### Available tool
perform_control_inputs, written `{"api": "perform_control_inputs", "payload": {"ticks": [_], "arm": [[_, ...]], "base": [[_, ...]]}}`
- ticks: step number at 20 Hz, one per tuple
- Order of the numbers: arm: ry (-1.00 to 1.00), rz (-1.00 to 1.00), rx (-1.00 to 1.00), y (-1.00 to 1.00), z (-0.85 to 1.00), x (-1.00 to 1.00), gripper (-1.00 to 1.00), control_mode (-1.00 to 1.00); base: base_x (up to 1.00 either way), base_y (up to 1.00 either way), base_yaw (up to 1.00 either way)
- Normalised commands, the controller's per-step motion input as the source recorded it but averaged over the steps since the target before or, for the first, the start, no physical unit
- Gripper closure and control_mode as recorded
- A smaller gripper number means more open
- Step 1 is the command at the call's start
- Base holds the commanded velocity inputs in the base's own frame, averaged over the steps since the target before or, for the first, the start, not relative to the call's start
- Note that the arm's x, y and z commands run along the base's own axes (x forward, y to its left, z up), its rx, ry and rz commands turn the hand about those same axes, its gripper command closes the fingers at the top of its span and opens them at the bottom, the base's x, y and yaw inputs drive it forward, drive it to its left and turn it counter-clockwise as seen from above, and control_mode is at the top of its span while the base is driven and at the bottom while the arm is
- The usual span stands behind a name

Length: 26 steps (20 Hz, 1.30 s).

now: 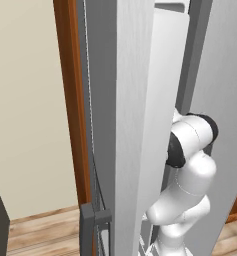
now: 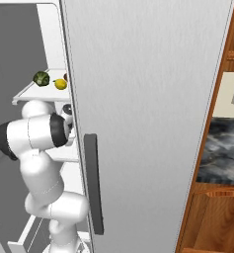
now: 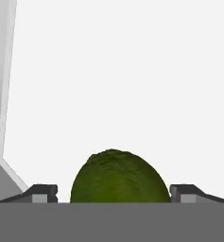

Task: Take the lime and potato from the second highest rack and move them to the highest rack where the lemon and broccoli are located, to maximize freezer space. Close the freezer door after rearranging.

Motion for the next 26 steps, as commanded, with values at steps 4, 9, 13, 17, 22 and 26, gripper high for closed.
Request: {"api": "perform_control_inputs", "payload": {"ticks": [4, 9, 13, 17, 22, 26], "arm": [[0.0, 0.0, 0.0, 0.02, -0.4, -0.06, 1.0, -1.0], [0.0, 0.0, 0.0, -0.05, -0.31, -0.64, 1.0, -1.0], [-0.04, 0.0, 0.0, -0.2, -0.21, -0.96, 1.0, -1.0], [-0.05, -0.01, 0.05, -0.38, 0.04, -1.0, 1.0, -1.0], [-0.01, -0.03, 0.08, -0.57, 0.38, -1.0, 1.0, -1.0], [0.0, -0.03, 0.07, -0.48, 0.91, -0.99, 1.0, -1.0]], "base": [[0.0, 0.0, 0.0], [0.0, 0.0, 0.0], [0.0, 0.0, 0.0], [0.0, 0.0, 0.0], [0.0, 0.0, 0.0], [0.0, 0.0, 0.0]]}}
